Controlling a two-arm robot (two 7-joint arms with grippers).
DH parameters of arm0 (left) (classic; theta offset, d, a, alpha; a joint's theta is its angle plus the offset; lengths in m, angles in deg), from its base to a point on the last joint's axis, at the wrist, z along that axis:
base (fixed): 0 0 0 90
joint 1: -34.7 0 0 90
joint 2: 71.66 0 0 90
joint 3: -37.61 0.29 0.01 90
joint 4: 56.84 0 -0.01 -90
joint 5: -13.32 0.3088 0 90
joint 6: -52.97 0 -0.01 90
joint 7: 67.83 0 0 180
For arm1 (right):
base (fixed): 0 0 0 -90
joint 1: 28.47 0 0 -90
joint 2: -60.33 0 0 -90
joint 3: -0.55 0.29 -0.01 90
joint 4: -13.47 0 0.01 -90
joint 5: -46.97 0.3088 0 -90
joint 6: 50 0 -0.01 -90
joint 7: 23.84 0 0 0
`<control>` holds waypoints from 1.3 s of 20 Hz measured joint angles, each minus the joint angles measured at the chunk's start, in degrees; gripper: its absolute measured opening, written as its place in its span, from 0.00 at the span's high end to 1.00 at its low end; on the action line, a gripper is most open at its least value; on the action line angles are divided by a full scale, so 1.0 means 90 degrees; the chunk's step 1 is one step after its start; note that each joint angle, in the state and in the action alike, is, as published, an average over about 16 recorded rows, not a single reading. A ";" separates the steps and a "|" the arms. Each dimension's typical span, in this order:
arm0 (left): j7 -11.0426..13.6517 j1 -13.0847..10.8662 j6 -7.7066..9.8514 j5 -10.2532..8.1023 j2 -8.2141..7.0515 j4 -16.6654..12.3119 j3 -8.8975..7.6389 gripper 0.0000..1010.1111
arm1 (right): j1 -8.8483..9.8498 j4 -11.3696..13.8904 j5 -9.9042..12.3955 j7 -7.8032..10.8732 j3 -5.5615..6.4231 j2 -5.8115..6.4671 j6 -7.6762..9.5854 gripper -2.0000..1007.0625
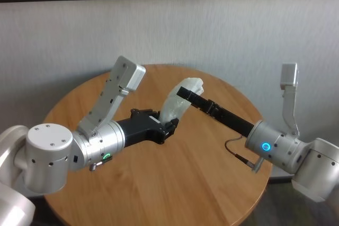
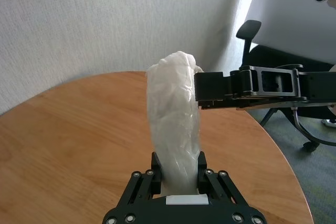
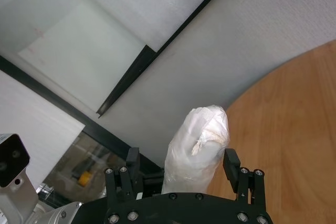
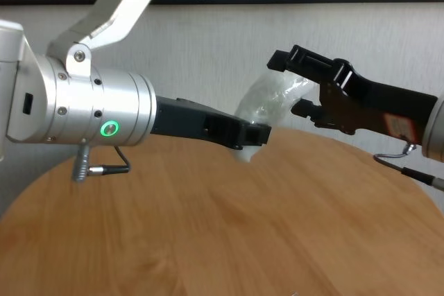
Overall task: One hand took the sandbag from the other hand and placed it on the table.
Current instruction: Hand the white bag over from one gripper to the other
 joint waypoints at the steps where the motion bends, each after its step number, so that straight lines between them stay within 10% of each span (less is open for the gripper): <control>1: 0.0000 0.0000 0.0000 0.0000 0.0000 0.0000 0.0000 0.61 | -0.0021 -0.0024 0.0007 0.0001 -0.0018 -0.0006 -0.0005 0.01; 26: 0.0005 0.0000 0.0000 0.0000 0.0000 -0.0001 0.0000 0.61 | -0.0213 -0.0137 0.0009 0.0037 -0.0300 0.0007 -0.0245 0.06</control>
